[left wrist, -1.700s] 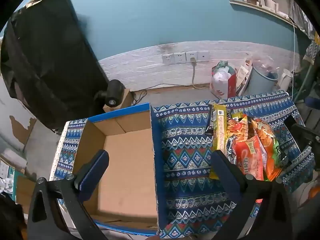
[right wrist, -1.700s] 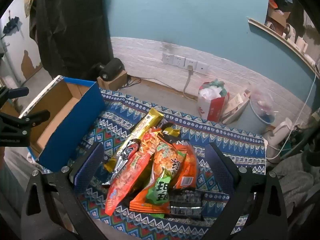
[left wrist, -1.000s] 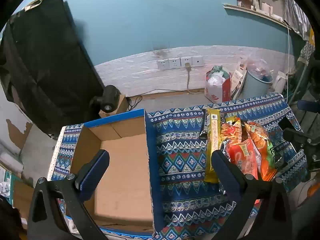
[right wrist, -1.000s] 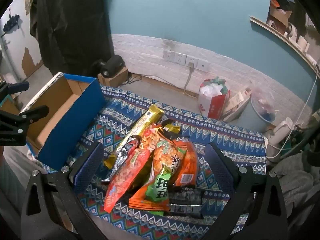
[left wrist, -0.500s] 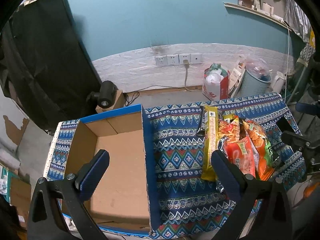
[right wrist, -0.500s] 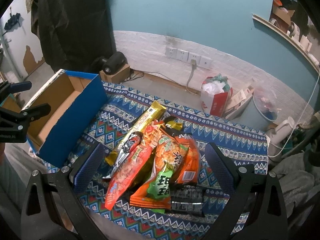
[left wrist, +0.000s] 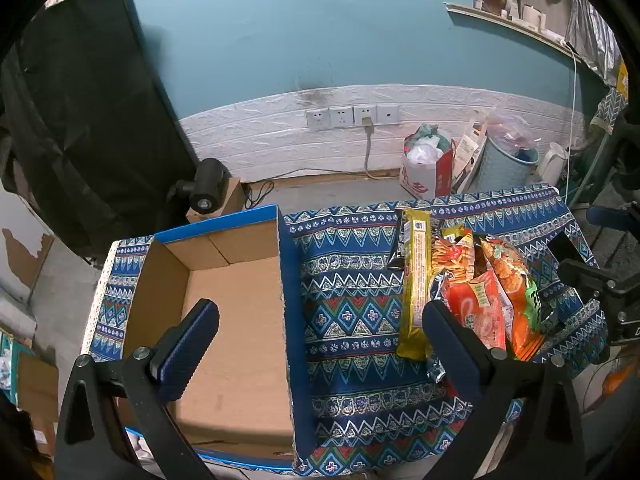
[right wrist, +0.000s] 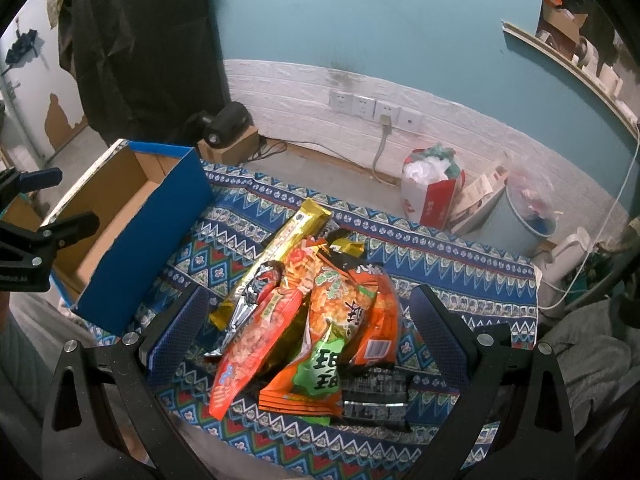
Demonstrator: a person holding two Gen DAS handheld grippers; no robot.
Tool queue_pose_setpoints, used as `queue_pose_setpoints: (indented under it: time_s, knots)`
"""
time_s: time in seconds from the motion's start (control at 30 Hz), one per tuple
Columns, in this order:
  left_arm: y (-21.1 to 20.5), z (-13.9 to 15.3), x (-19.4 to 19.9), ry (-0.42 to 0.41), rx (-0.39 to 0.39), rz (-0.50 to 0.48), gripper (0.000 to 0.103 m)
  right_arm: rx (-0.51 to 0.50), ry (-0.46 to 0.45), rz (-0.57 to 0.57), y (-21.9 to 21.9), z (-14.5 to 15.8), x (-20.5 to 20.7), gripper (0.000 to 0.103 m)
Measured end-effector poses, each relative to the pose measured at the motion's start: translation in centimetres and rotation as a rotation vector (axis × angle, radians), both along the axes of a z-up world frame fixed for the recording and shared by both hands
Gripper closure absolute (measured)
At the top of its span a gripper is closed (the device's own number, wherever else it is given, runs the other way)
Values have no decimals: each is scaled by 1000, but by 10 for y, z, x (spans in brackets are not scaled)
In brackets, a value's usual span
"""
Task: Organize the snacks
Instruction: 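Move both tools toward the pile of snack bags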
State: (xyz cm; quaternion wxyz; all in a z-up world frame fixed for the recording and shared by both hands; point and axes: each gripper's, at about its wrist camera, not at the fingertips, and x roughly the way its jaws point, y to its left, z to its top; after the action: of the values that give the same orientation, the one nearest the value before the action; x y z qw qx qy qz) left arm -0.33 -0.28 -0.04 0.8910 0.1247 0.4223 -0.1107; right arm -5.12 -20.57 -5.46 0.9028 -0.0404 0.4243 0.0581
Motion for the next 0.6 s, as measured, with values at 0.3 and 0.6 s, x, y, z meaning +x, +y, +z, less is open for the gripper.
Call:
queue_pose_setpoints:
  time_s: [0.3, 0.6]
  knots:
    - [-1, -2, 1, 5, 0, -3, 0, 1, 2, 3, 0, 0, -1, 4]
    - [-1, -1, 1, 10, -3, -9, 0, 4, 0, 7, 1, -1, -1, 4]
